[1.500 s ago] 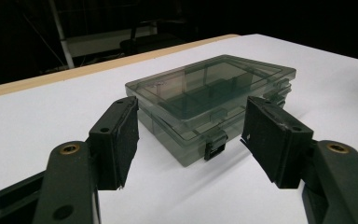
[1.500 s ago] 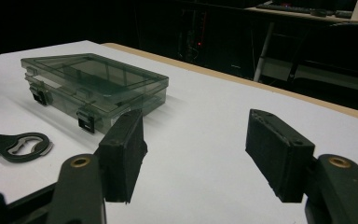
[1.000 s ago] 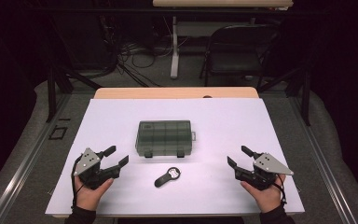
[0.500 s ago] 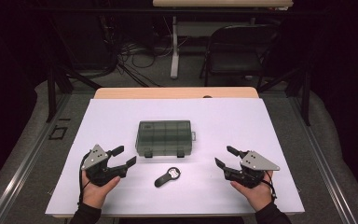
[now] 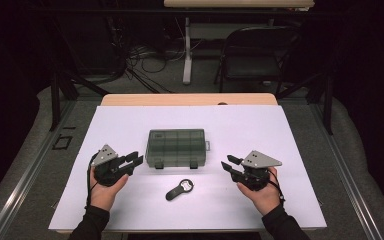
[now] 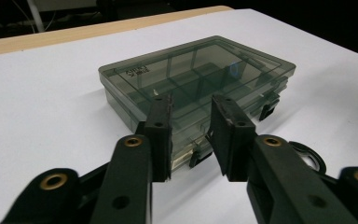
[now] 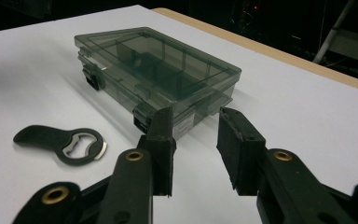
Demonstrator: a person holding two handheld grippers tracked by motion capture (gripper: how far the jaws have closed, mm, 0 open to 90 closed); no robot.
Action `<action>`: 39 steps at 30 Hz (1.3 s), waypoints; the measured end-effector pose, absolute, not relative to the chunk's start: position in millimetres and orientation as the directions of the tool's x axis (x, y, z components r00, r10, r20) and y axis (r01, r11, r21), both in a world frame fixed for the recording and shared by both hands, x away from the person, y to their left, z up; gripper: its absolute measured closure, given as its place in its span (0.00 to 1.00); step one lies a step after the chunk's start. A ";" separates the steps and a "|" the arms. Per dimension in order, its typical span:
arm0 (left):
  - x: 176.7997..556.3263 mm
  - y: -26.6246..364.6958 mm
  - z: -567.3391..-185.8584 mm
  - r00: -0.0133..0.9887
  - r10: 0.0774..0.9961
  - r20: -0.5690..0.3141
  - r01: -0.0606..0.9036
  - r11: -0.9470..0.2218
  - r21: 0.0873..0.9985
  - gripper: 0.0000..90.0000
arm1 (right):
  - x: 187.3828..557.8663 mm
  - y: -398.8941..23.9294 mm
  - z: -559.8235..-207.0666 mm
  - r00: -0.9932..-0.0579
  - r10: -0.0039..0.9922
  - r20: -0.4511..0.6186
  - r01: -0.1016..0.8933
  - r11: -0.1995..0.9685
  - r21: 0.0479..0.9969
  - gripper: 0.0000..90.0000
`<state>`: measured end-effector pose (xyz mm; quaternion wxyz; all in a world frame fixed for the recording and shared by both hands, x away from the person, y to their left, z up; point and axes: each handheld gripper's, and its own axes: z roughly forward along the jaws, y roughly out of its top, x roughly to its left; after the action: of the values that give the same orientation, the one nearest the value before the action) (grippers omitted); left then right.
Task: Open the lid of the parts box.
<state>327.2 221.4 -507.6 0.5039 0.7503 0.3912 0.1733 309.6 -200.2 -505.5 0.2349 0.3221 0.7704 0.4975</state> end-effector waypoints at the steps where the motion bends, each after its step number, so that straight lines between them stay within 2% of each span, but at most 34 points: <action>1: 327.2 221.4 -507.6 0.634 0.762 -0.134 0.412 -0.186 0.892 0.79 | 309.6 -200.2 -505.5 -0.682 0.730 -0.042 0.263 0.298 0.918 0.73; 5: 334.4 217.0 -502.5 0.610 0.783 -0.120 0.417 -0.189 0.889 0.80 | 321.2 -194.9 -501.8 -0.684 0.727 -0.049 0.264 0.309 0.914 0.73; 6: 339.4 216.0 -499.3 0.606 0.788 -0.106 0.421 -0.205 0.884 0.80 | 325.8 -191.5 -499.4 -0.669 0.739 -0.081 0.253 0.328 0.910 0.75; 11: 349.4 215.5 -491.9 0.599 0.797 -0.076 0.403 -0.218 0.889 0.76 | 333.0 -182.5 -493.5 -0.670 0.732 -0.125 0.232 0.366 0.901 0.73; 14: 353.7 216.6 -490.1 0.602 0.790 -0.114 0.413 -0.186 0.891 0.75 | 337.6 -179.3 -491.2 -0.656 0.746 -0.116 0.230 0.344 0.910 0.68; 16: 354.9 216.6 -490.0 0.607 0.786 -0.114 0.410 -0.187 0.893 0.76 | 340.6 -179.0 -491.0 -0.662 0.744 -0.092 0.237 0.325 0.916 0.70; 19: 358.7 216.4 -491.7 0.608 0.786 -0.114 0.422 -0.199 0.884 0.84 | 352.1 -178.3 -491.1 -0.667 0.744 -0.040 0.272 0.293 0.917 0.76; 21: 361.4 217.8 -496.7 0.605 0.788 -0.117 0.449 -0.216 0.867 0.89 | 356.3 -178.2 -492.4 -0.677 0.735 -0.021 0.286 0.290 0.913 0.84; 22: 361.4 217.8 -496.7 0.605 0.788 -0.117 0.449 -0.216 0.867 0.93 | 356.3 -178.2 -492.4 -0.677 0.735 -0.021 0.286 0.290 0.913 0.84; 23: 363.2 217.3 -501.6 0.612 0.781 -0.127 0.470 -0.230 0.852 0.96 | 360.1 -177.3 -496.4 -0.686 0.727 -0.026 0.286 0.302 0.909 0.94; 25: 364.0 216.2 -504.3 0.613 0.780 -0.126 0.474 -0.236 0.848 1.00 | 363.9 -174.1 -502.3 -0.694 0.719 -0.027 0.306 0.330 0.893 1.00; 29: 366.9 212.9 -512.5 0.616 0.779 -0.114 0.497 -0.272 0.824 1.00 | 367.6 -165.3 -511.6 -0.699 0.714 -0.026 0.332 0.356 0.873 1.00; 32: 367.6 214.9 -520.5 0.613 0.782 -0.113 0.518 -0.290 0.805 1.00 | 367.7 -154.1 -522.5 -0.700 0.711 -0.066 0.330 0.404 0.853 1.00; 39: 367.5 217.8 -532.7 0.602 0.791 -0.110 0.555 -0.315 0.770 1.00 | 369.5 -156.1 -539.5 -0.672 0.740 -0.039 0.395 0.402 0.826 1.00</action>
<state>367.5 217.8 -532.7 0.4058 0.7977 0.4217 0.1453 369.5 -156.1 -539.5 0.2050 0.3494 0.8118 0.4205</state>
